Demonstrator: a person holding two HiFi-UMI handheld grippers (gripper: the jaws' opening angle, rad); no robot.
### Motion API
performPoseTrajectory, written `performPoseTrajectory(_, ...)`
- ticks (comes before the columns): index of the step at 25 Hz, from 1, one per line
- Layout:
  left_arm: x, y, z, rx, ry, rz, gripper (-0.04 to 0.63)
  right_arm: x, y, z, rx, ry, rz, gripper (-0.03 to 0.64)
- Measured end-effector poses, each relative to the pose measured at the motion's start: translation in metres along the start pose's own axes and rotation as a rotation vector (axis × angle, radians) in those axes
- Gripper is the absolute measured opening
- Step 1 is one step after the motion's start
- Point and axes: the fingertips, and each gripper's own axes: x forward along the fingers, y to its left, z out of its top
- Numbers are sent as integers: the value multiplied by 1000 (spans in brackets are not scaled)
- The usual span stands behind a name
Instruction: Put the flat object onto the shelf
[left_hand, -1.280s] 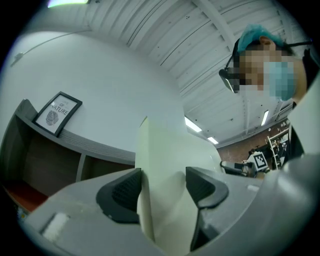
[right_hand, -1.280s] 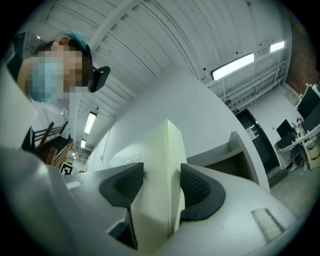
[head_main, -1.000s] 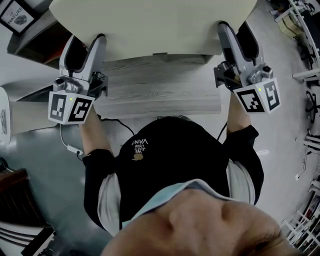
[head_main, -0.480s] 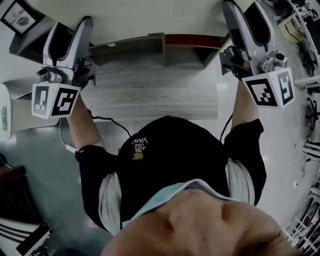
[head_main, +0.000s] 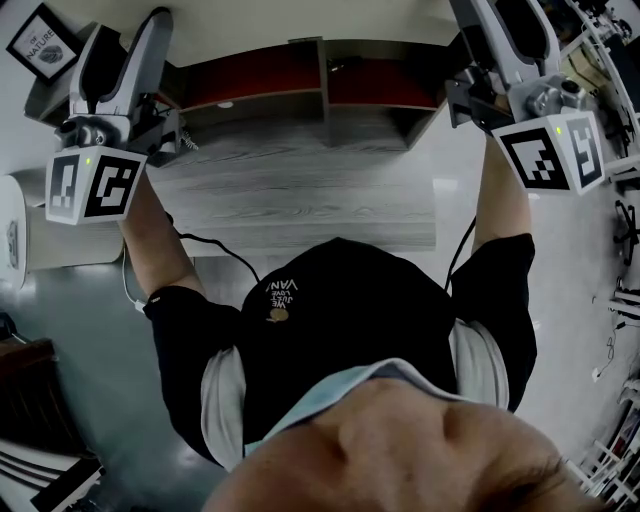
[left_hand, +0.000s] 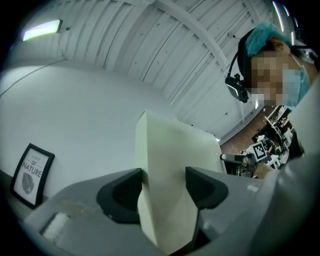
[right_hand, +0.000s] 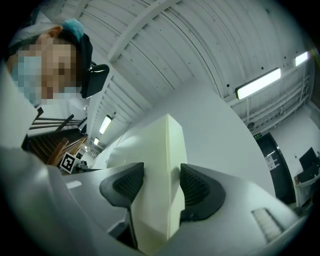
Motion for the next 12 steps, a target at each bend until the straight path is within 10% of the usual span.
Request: performPoseTrajectory(12, 30, 28, -6, 30, 19, 22, 282, 24, -33, -15, -18, 50, -35, 218)
